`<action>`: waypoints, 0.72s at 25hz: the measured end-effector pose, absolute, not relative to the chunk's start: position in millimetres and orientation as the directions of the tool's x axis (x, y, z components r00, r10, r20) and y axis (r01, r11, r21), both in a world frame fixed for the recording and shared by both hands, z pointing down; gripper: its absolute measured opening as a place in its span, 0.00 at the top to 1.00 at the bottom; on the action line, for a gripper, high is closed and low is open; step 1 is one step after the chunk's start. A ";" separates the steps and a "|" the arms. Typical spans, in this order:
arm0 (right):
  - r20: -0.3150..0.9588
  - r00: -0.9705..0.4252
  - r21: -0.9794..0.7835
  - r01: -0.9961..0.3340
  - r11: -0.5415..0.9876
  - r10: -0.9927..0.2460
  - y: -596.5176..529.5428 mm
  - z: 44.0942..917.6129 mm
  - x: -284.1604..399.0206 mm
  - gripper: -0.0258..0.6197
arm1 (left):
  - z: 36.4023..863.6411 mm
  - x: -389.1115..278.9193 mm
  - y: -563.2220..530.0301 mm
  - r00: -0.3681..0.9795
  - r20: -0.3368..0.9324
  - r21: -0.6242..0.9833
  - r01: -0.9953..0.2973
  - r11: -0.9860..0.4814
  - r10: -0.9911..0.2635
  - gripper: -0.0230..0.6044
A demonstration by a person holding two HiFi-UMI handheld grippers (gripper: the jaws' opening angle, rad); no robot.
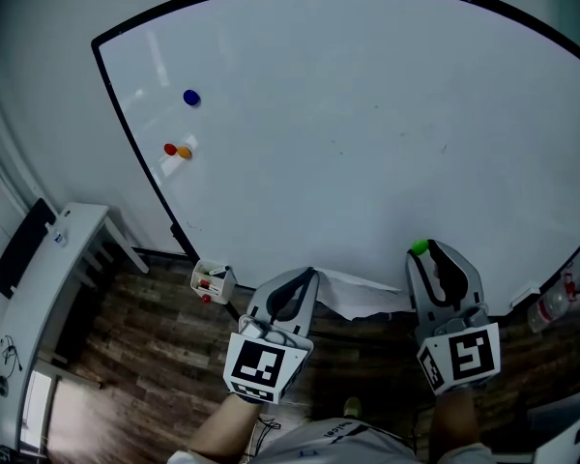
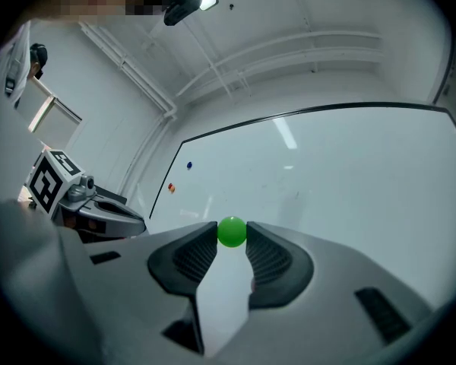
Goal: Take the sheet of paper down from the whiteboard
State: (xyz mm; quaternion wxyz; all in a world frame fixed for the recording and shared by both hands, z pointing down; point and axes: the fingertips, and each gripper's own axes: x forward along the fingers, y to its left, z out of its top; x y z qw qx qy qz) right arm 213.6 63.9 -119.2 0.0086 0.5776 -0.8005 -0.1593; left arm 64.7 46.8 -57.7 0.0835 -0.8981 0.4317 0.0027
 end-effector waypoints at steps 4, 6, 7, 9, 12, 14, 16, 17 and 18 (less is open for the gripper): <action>-0.166 -0.337 0.267 -0.920 0.286 -0.927 63.7 -119.5 213.3 0.76 | -58.3 66.8 46.8 0.629 -0.077 -0.144 -0.775 -0.615 -0.774 0.94; -0.165 -0.338 0.268 -0.920 0.287 -0.927 63.3 -119.4 213.9 0.76 | -58.1 67.7 46.6 0.629 -0.079 -0.142 -0.775 -0.616 -0.774 0.94; -0.163 -0.338 0.269 -0.919 0.288 -0.927 63.0 -119.1 214.4 0.76 | -58.1 68.1 46.4 0.628 -0.079 -0.141 -0.776 -0.615 -0.774 0.94; -0.161 -0.338 0.270 -0.919 0.288 -0.927 62.2 -118.8 215.7 0.76 | -58.3 69.0 45.7 0.628 -0.079 -0.141 -0.776 -0.615 -0.774 0.94; -0.161 -0.336 0.270 -0.919 0.287 -0.928 61.4 -119.1 217.9 0.76 | -58.7 70.8 44.7 0.627 -0.082 -0.138 -0.777 -0.614 -0.775 0.94; -0.162 -0.337 0.272 -0.919 0.286 -0.927 61.3 -119.3 218.5 0.76 | -58.4 71.6 44.2 0.626 -0.083 -0.138 -0.778 -0.613 -0.775 0.94; -0.163 -0.337 0.273 -0.918 0.286 -0.927 61.7 -119.7 218.7 0.76 | -58.3 71.7 44.2 0.625 -0.083 -0.138 -0.778 -0.612 -0.776 0.94; -0.162 -0.337 0.274 -0.918 0.285 -0.928 61.9 -119.9 218.8 0.76 | -58.3 71.6 44.2 0.625 -0.083 -0.138 -0.779 -0.612 -0.776 0.94; -0.161 -0.336 0.275 -0.918 0.285 -0.928 61.9 -120.0 218.9 0.76 | -58.2 71.6 44.0 0.624 -0.083 -0.137 -0.779 -0.612 -0.777 0.94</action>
